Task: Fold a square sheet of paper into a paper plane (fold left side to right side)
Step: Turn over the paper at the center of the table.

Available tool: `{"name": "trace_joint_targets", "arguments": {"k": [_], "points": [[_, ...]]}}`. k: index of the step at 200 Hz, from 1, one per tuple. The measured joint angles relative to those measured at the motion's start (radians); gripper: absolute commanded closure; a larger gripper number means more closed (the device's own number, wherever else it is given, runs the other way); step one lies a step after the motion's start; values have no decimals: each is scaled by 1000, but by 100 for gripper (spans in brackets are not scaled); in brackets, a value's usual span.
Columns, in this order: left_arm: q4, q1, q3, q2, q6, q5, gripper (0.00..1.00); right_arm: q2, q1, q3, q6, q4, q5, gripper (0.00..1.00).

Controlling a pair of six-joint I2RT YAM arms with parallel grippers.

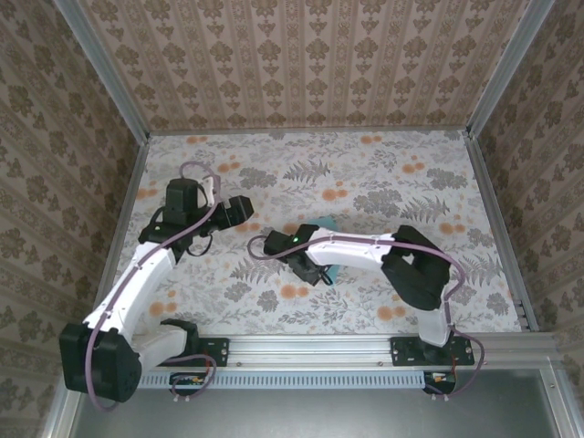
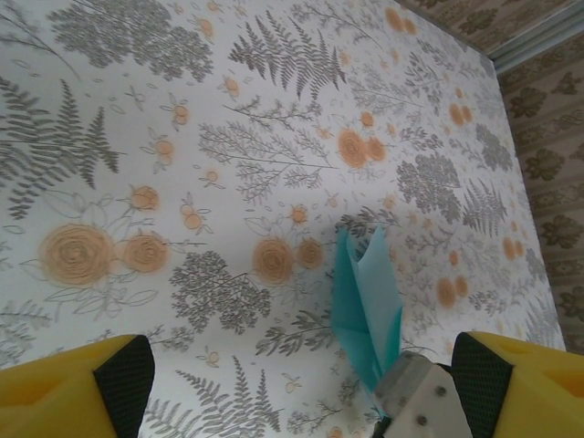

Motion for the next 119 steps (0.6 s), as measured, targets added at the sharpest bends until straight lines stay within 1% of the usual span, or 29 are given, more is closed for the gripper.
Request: {"name": "trace_joint_targets", "arguments": {"k": [28,55,86,119], "points": [[74,0,-26,70,-27,67,17,-129,-29,-62,8,54,-74,44],[147,-10,-63,146,-66,114,20,-267,-91,-146,26,127,-144,42],[233,-77,-71,257,-101,148,23,-427,-201,-272,68,236,-229,37],[309,-169,-45,401,-128,164,26,-616,-314,-424,134,366,-309,24]]}}
